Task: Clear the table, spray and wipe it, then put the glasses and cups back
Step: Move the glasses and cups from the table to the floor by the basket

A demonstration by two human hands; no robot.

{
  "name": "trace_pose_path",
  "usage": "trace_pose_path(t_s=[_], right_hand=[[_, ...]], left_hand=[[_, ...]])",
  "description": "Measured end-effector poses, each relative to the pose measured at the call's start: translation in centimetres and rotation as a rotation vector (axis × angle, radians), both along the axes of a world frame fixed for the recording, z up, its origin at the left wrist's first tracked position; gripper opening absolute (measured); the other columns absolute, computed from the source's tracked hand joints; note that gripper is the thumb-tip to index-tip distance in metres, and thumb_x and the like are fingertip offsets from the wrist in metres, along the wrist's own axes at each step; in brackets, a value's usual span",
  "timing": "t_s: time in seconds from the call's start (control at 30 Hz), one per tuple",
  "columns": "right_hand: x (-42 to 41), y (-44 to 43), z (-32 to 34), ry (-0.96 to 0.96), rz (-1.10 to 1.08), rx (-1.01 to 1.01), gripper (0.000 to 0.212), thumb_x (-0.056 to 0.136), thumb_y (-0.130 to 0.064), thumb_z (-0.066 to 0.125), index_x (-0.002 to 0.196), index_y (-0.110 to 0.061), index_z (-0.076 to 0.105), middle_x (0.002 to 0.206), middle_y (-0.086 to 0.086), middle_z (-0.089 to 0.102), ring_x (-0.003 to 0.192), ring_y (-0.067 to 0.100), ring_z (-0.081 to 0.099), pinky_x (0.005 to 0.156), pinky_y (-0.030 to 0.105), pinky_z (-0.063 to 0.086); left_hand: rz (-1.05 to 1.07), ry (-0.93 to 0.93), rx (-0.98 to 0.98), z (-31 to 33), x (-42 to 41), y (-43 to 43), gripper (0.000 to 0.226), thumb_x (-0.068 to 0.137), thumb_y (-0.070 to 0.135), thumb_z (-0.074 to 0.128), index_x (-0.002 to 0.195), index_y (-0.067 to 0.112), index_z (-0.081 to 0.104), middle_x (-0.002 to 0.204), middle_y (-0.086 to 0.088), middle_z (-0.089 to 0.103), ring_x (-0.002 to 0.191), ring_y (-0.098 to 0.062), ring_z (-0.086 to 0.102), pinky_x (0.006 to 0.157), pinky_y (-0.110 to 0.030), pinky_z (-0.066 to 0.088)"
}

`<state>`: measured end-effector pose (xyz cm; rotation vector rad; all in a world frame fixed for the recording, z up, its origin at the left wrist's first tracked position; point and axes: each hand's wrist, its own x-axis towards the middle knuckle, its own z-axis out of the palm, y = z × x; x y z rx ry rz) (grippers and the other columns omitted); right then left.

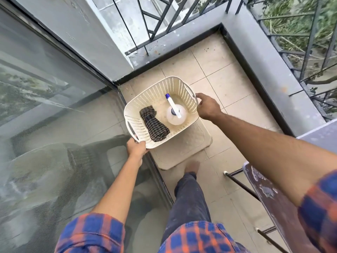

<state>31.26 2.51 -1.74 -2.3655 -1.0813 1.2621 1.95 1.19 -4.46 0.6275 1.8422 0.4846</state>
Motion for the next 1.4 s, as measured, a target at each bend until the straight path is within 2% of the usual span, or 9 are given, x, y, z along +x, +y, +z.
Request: trace_pose_path(t_s=[0.27,0.43,0.53,0.6,0.7,0.8,1.1,1.23,1.4], right_hand=[[0.4,-1.0,-0.8,0.064,0.004,0.071,0.047,0.101,-0.014,0.053,0.144,-0.033,0.061,0.102,0.003,0.073,0.104,0.027,0.066,0.094,0.037,0.052],[1.1,-1.2,-1.0,0.045,0.02,0.05,0.049,0.099,-0.015,0.059,0.145,-0.031,0.061,0.104,-0.003,0.07,0.111,0.026,0.068,0.087,0.03,0.046],[0.7,-1.7,0.1,-0.063,-0.019,0.15,0.051,0.096,-0.019,0.064,0.146,-0.029,0.058,0.124,0.0,0.066,0.113,0.021,0.064,0.094,0.035,0.048],[0.2,-1.8,0.9,-0.061,-0.086,0.255,0.045,0.095,-0.02,0.065,0.139,-0.029,0.063,0.119,-0.001,0.067,0.105,0.021,0.066,0.092,0.036,0.051],[-0.3,-1.8,2.3,-0.001,-0.084,0.284,0.029,0.095,-0.019,0.066,0.121,-0.027,0.075,0.098,-0.006,0.071,0.094,0.02,0.069,0.089,0.035,0.054],[-0.7,-2.2,3.4,0.008,-0.018,0.255,0.021,0.096,-0.018,0.066,0.11,-0.025,0.08,0.088,-0.008,0.069,0.086,0.016,0.066,0.078,0.03,0.048],[1.3,-7.7,9.3,0.061,-0.103,0.266,0.017,0.094,-0.02,0.069,0.103,-0.027,0.081,0.078,-0.009,0.07,0.08,0.017,0.067,0.073,0.031,0.046],[5.7,-15.7,13.3,0.033,-0.271,0.331,0.013,0.095,-0.023,0.073,0.103,-0.028,0.081,0.084,-0.005,0.077,0.079,0.014,0.068,0.083,0.035,0.056],[10.0,-30.2,17.3,-0.106,-0.628,0.368,0.013,0.096,-0.021,0.073,0.102,-0.029,0.081,0.088,-0.017,0.073,0.079,0.001,0.063,0.08,0.027,0.049]], left_hand=[[-0.181,0.038,-0.029,0.0,-1.1,1.6,0.039,0.093,-0.012,0.05,0.122,0.012,0.062,0.116,-0.006,0.07,0.097,-0.025,0.07,0.065,-0.032,0.061],[-0.166,0.09,-0.057,0.1,-1.1,0.8,0.029,0.092,0.001,0.058,0.114,0.019,0.058,0.112,-0.002,0.071,0.099,-0.024,0.07,0.072,-0.037,0.061],[-0.139,0.357,0.124,1.8,-0.9,0.1,0.026,0.086,0.018,0.067,0.109,0.026,0.058,0.1,0.007,0.07,0.09,-0.016,0.068,0.085,-0.035,0.056],[-0.058,0.418,0.281,3.4,-0.5,-0.1,0.028,0.086,0.02,0.067,0.111,0.026,0.058,0.101,0.005,0.069,0.082,-0.012,0.066,0.082,-0.029,0.053],[0.012,0.368,0.389,5.1,0.0,0.2,0.019,0.086,0.014,0.063,0.1,0.025,0.062,0.093,0.002,0.069,0.072,-0.008,0.062,0.071,-0.02,0.052],[-0.039,0.247,0.401,6.2,0.8,0.7,0.019,0.085,0.012,0.062,0.086,0.031,0.064,0.085,-0.003,0.07,0.073,-0.017,0.067,0.068,-0.03,0.054],[-0.264,0.036,0.431,11.3,9.4,1.9,0.024,0.09,0.001,0.06,0.087,0.024,0.066,0.089,-0.008,0.072,0.074,-0.017,0.068,0.073,-0.036,0.058],[-0.587,-0.149,0.501,13.8,17.4,-1.1,0.025,0.092,-0.001,0.06,0.089,0.023,0.065,0.079,-0.005,0.068,0.07,-0.02,0.066,0.066,-0.03,0.053],[-1.021,-0.293,0.497,15.9,26.7,-8.3,0.016,0.085,0.013,0.063,0.09,0.027,0.068,0.078,-0.003,0.069,0.071,-0.019,0.065,0.068,-0.03,0.052]])
